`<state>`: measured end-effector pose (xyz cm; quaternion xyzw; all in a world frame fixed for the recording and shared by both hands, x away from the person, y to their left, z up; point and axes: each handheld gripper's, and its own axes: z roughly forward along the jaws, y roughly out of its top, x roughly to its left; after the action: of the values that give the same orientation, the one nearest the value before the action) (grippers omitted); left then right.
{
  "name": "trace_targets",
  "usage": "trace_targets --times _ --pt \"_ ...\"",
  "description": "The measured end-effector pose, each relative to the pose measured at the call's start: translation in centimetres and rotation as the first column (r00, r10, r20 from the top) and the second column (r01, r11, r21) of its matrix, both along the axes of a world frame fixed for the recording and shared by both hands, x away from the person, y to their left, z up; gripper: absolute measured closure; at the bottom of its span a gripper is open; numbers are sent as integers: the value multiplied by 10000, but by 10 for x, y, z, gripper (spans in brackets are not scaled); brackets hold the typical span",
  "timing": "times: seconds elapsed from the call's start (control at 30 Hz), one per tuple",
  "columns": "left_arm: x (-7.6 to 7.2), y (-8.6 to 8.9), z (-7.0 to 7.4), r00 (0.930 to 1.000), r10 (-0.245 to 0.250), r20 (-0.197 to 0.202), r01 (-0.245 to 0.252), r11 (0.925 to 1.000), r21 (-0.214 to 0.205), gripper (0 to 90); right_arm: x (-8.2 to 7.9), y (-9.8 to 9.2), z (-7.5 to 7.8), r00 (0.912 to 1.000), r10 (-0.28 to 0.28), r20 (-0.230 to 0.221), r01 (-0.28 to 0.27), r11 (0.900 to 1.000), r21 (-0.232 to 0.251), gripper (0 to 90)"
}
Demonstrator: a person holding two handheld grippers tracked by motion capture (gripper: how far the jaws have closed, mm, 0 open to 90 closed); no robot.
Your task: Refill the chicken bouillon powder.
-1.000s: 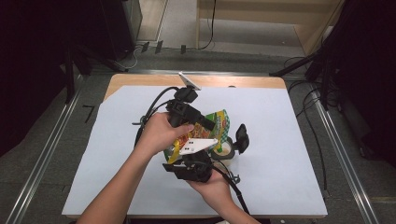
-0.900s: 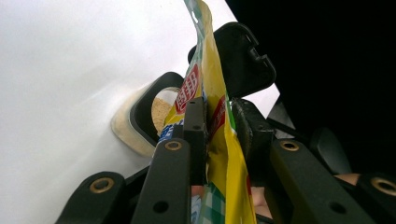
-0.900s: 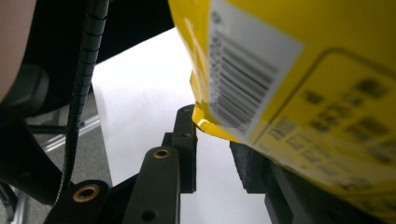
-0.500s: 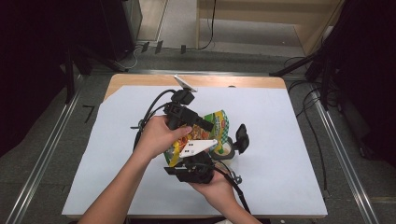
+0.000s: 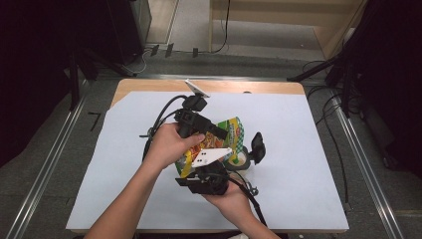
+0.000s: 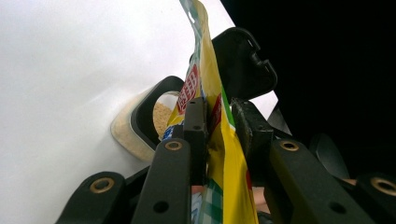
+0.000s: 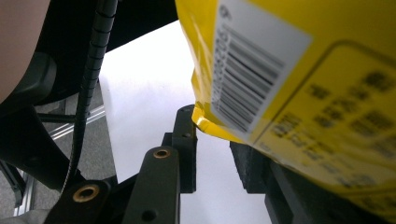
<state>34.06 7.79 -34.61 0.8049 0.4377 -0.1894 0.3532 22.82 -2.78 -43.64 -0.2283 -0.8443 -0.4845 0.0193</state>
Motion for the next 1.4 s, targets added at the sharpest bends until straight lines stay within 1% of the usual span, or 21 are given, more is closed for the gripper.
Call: trace_targets --times 0.07,0.17,0.2,0.27,0.37,0.4,0.53,0.57,0.6,0.7,0.73,0.83,0.87,0.9,0.97,1.17,1.23,1.3,1.4 --pt "0 0 0 10000 -40 13 40 10000 14 772 0 0 0 10000 -9 30 9 10000 4 736" --pt "0 0 0 9998 -104 164 102 9998 140 786 0 0 -1 9999 -42 125 41 10000 12 736" --pt "0 0 0 9998 -117 186 114 9998 161 791 0 1 -1 10000 -39 83 39 10000 8 736" --pt "1 0 1 9997 -54 236 51 9999 140 795 0 1 0 9999 -50 122 50 10000 10 735" --pt "1 1 1 9996 -3 286 -2 9998 174 800 -1 2 1 9994 -142 311 143 9999 -27 733" --pt "1 1 1 9995 0 322 -6 9998 189 801 -2 2 1 9995 -138 284 139 9999 -49 733" --pt "1 1 3 9993 -27 374 19 9997 232 803 -3 2 1 9989 -149 445 150 9999 -29 733" --pt "0 1 3 9991 -37 413 28 9998 221 804 -4 2 1 9985 -172 518 173 9999 0 733" --pt "0 1 4 9988 13 481 -21 9998 180 804 -4 2 1 9988 -184 463 183 9998 22 733" --pt "-2 1 7 9980 115 620 -122 9999 120 804 -5 1 2 9971 -279 703 275 9996 59 732" --pt "-2 1 7 9977 110 663 -120 9998 135 803 -5 1 2 9970 -317 707 314 9995 55 731" --pt "-5 -2 8 9967 125 800 -151 9994 327 803 -5 1 1 9966 -421 713 414 9991 111 731" --pt "-5 -3 8 9960 120 883 -156 9990 407 803 -5 1 0 9972 -430 614 422 9990 146 731" --pt "-6 -3 8 9956 107 935 -148 9989 436 803 -5 1 -1 9969 -468 634 455 9987 214 731" --pt "-7 -3 9 9953 80 969 -127 9988 481 802 -5 1 -2 9972 -515 538 499 9982 319 731" --pt "-6 1 8 9955 190 927 -232 9987 451 803 -7 3 -3 9961 -502 731 479 9983 335 728" --pt "-6 2 7 9953 214 942 -253 9989 404 803 -8 5 -3 9958 -562 723 538 9979 348 728" --pt "-7 2 7 9961 146 868 -174 9994 307 803 -8 5 -3 9953 -609 751 586 9978 322 728" --pt "-9 0 9 9956 153 922 -187 9992 363 802 -9 5 -3 9952 -647 728 623 9974 351 729"
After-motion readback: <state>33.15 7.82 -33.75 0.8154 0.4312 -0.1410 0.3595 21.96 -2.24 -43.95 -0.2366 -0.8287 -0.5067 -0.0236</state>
